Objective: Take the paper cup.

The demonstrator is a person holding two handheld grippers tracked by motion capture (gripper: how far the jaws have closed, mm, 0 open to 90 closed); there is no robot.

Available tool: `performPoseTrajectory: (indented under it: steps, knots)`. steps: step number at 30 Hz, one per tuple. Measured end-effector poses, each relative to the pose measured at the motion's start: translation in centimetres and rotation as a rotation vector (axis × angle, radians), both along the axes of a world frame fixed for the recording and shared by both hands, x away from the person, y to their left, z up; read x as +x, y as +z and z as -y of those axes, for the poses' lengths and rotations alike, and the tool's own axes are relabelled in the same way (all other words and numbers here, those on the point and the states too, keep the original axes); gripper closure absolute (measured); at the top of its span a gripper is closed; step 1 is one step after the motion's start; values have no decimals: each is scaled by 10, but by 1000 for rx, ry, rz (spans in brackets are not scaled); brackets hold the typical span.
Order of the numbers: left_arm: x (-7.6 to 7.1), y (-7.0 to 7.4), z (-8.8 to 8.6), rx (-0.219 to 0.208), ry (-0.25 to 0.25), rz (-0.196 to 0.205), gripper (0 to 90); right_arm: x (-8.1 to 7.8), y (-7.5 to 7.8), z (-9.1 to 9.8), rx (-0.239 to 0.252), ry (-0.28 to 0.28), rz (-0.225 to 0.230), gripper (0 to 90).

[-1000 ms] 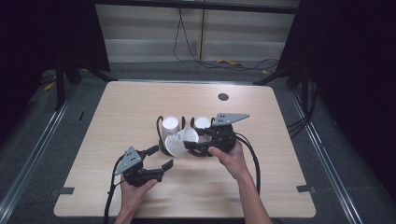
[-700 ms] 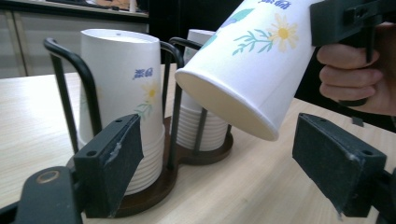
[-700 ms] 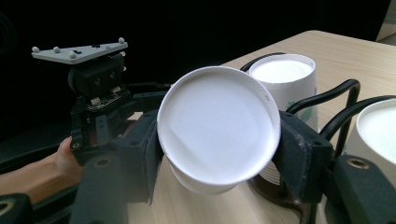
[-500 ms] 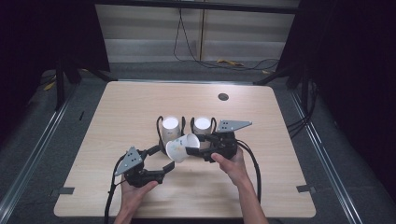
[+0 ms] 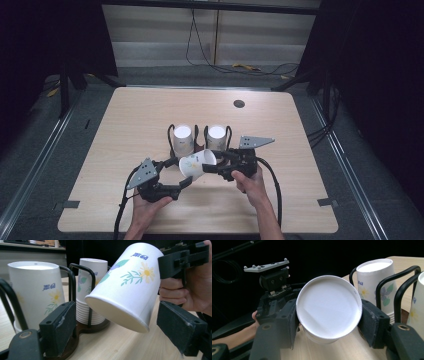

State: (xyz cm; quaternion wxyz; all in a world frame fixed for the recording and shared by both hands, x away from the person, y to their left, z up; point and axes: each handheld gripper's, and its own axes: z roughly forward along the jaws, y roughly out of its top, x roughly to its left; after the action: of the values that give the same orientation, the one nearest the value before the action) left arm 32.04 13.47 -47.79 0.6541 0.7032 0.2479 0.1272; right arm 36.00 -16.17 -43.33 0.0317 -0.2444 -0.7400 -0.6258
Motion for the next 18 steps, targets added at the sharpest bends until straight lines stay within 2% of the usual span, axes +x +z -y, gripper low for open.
performPoseTrajectory:
  steps: [2, 6, 18]
  knots:
    - [1, 0, 2, 21, -10, 8, 158, -1, -1, 1, 12, 3, -8, 381]
    - [1, -1, 4, 24, -19, 6, 157, -2, 0, 2, 32, 18, -14, 381]
    - [2, -6, 9, 44, -73, 18, 176, -2, -4, -3, 34, 51, -35, 381]
